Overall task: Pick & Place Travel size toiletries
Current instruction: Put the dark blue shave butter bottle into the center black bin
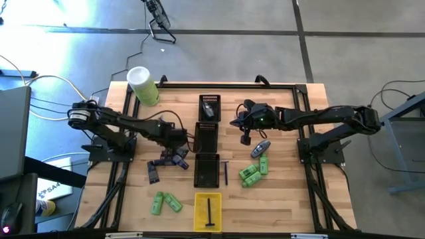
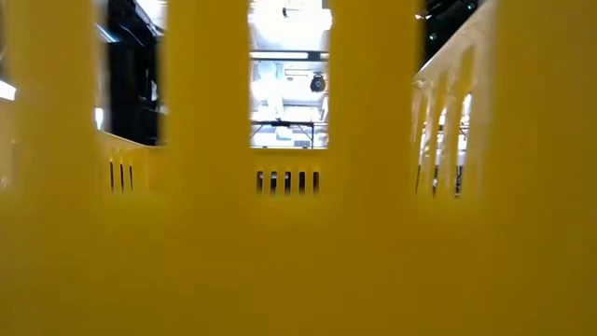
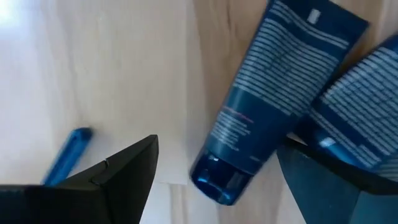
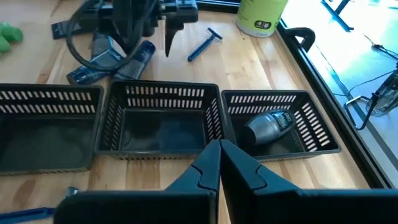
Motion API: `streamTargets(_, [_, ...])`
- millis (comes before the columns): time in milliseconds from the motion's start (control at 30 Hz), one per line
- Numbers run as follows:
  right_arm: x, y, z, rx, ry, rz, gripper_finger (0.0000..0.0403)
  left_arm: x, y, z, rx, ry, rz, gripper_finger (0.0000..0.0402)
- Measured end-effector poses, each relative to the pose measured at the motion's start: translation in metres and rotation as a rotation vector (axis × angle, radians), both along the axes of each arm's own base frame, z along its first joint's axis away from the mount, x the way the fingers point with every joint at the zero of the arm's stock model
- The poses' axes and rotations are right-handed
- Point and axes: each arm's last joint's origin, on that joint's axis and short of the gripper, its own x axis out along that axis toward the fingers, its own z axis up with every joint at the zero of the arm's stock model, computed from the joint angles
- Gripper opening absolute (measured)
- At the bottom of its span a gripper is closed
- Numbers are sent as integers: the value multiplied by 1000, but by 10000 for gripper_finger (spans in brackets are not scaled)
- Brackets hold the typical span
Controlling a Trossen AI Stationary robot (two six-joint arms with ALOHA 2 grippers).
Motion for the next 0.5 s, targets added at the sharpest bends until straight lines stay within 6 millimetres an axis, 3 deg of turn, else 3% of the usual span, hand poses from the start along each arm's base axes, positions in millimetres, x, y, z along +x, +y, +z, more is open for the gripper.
streamTargets(500, [0, 0, 0, -7, 3, 1, 3, 1, 0, 0, -42, -8, -5, 318])
